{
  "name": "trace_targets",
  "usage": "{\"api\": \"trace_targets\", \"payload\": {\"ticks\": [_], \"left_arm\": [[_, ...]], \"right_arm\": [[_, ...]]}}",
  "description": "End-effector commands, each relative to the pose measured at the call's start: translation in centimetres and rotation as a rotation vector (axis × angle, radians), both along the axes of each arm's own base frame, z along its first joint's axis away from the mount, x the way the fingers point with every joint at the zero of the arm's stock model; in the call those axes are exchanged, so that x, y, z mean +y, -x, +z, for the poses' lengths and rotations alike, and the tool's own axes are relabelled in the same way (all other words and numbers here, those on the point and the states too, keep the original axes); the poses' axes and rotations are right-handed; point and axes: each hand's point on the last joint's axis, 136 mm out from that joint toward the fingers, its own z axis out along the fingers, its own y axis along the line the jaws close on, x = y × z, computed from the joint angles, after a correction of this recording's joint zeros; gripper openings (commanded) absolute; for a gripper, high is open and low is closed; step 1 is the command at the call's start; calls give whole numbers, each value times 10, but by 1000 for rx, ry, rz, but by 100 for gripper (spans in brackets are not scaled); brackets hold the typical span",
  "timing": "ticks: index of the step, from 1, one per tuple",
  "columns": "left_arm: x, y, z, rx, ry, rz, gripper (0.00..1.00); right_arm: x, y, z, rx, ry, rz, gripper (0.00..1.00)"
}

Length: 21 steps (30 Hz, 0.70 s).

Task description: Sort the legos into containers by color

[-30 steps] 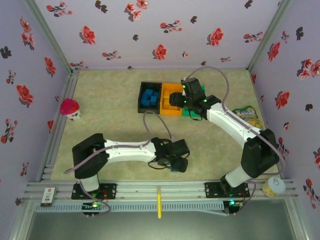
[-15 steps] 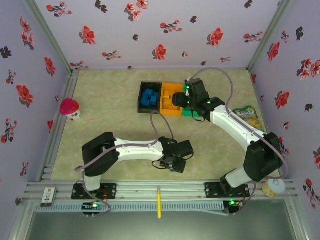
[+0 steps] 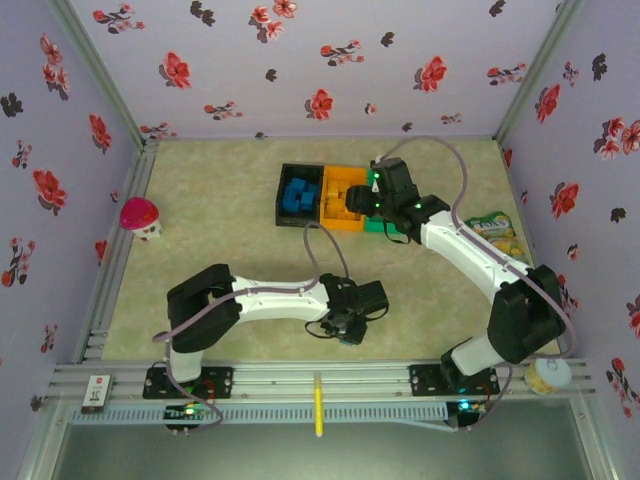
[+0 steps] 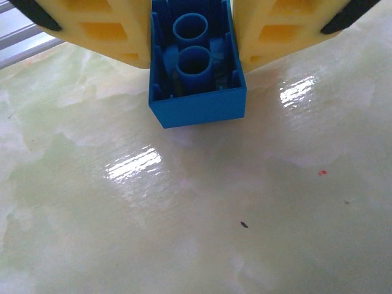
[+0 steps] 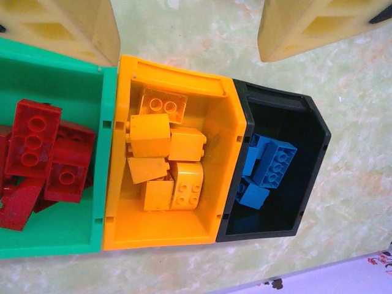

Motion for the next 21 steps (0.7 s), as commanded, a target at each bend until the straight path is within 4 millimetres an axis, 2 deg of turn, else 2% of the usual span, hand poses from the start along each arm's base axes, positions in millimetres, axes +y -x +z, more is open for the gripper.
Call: {"api": "trace_targets", "payload": {"ticks": [1,6,11,14,17,21], "left_arm": [[17,-12,1,-16,6,26,29],[46,-58,39,-109,43,59,29],[86,-123,87,-243,41,102,29],[105,-155,111,-322,48,135,30],[124,-191,127,-388,48,177,30],[138,-238,145,-455,57,215,30]], "right_arm": [[-10,4,12,-25,-18,-28,62],[-18,8,16,-33,-3,-43,62],[-28,15,18,-26,17,-58,62],[-33,22,14,-8,37,-56,62],[-37,31,5,16,47,-49,61],[-36,46,-12,64,38,-14,60]]}}
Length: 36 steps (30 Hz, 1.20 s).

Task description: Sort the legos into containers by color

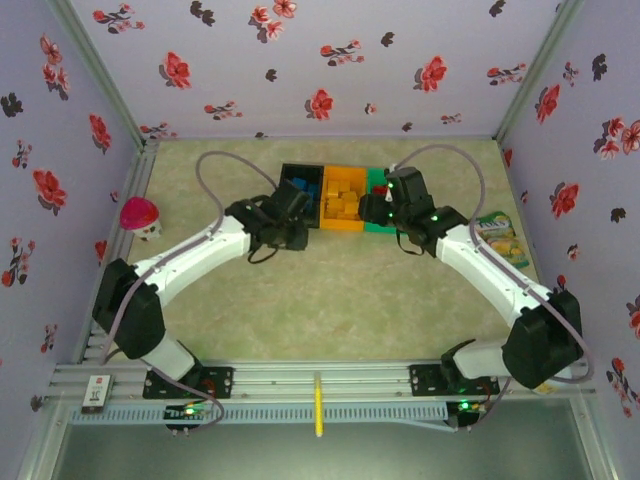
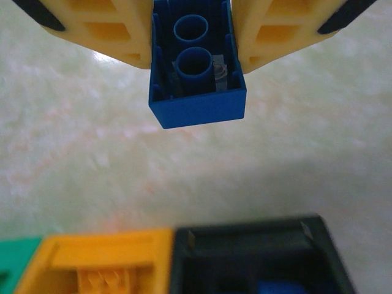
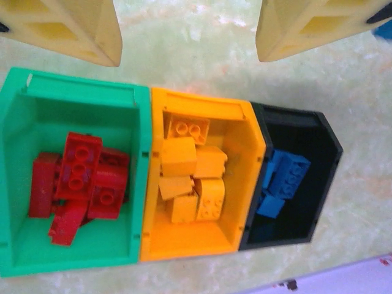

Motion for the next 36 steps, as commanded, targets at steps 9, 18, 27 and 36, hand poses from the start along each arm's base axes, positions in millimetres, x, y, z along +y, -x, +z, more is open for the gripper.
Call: {"api": "trace_targets", "payload": {"ticks": [9,18,27,36], "left_arm": [[13,-109,26,-108,-85,-30,30],[-7,-172,8,-124,-77,-71,29],[-19,-198,1,-137,-59,-74,77],[-7,-182,31,-182,-44,-56,78]], "right_arm": [[-12,47,-42,112,0,30,59],[-11,56,-52,137,-8,31,59],[-13,60,-53,138,7,28,60],[-11,59,-55,137,5,25,60]]}}
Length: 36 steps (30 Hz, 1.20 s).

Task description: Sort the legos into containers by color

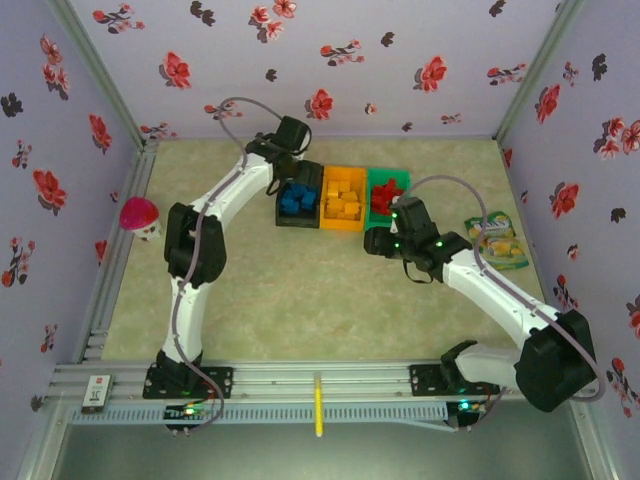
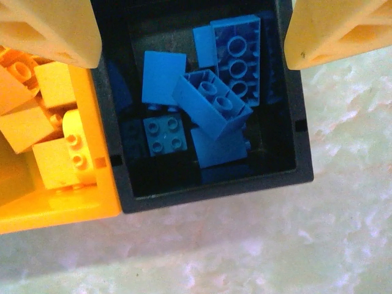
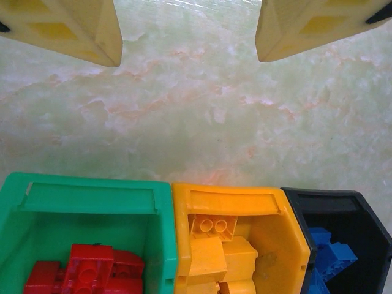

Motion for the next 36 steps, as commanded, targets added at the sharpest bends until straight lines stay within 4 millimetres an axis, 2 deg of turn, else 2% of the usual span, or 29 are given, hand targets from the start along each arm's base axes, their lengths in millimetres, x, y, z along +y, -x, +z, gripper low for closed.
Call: {"api": "trace_targets", "payload": {"ticks": [1,6,13,17,25,31,32,33,36], "left_arm": [[10,9,47,-71,38,2,78],[19,21,73,-124,55,12,80],[37,29,120,-231,41,32,87],[46,34,138,-260,18,26,90],[60,49,164,-315,-1,25,98],[79,61,174,-343,-61,49,100],[85,64,176,-349,-74,60,100],[89,66,177,-353,-87,69,100],[107,77,181,-348,-135,116,100]], "right_arm": [[0,2,-3,4,-2,-18,60],[0,2,-1,-6,-4,-18,62],[-2,4,1,-25,-1,-20,65],[-1,4,0,-27,-6,-21,67],[2,3,4,-46,-23,-2,77],[-7,1,23,-105,4,-12,87],[-9,0,27,-116,14,-16,97],[-12,-1,30,-122,24,-22,99],[-23,-4,41,-146,58,-54,100]]}}
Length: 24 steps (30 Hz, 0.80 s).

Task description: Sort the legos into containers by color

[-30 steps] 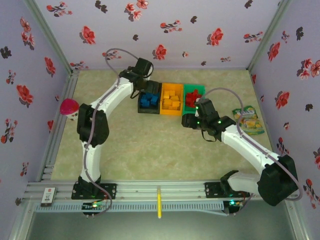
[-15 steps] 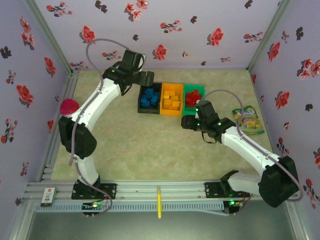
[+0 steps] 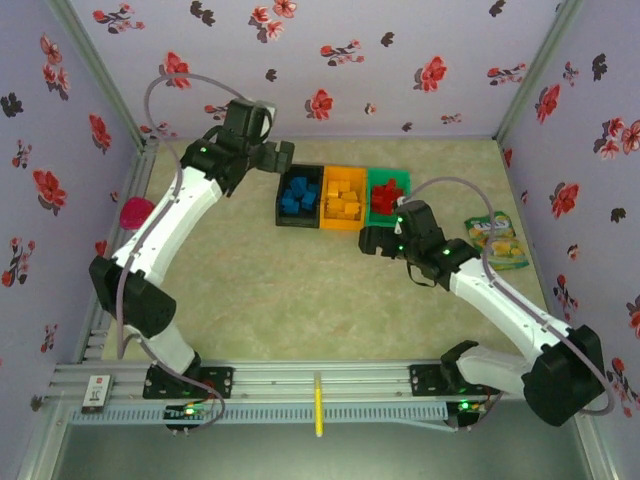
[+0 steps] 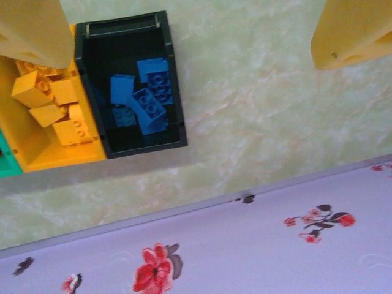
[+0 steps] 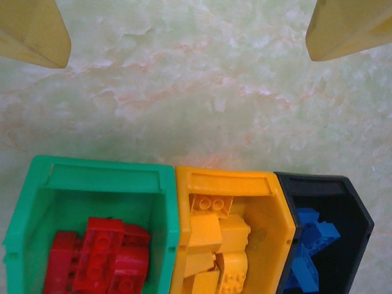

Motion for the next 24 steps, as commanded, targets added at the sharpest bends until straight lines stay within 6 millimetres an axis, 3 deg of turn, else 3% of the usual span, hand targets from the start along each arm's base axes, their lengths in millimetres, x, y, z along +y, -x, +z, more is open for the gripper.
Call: {"api": "trace_targets", "payload": {"ticks": [1,8,11,14,20,24], "left_arm": [[37,15,9,-11,-95,100,100],[83,32,7,17,-128,236,100],[107,37,16,-86,-163,327,100],[132,41,12,-171,-188,407,100],[191,52,-30,-155,-171,565,100],[227,59,-61,-154,-158,666,100]], "right_arm": [[-19,-7,24,-63,57,-57,100],[-60,-17,55,-125,116,-191,100],[-79,-21,64,-164,141,-244,100],[-101,-28,70,-224,181,-317,100],[-153,-34,64,-247,296,-498,100],[-170,-37,51,-233,292,-538,100]]}}
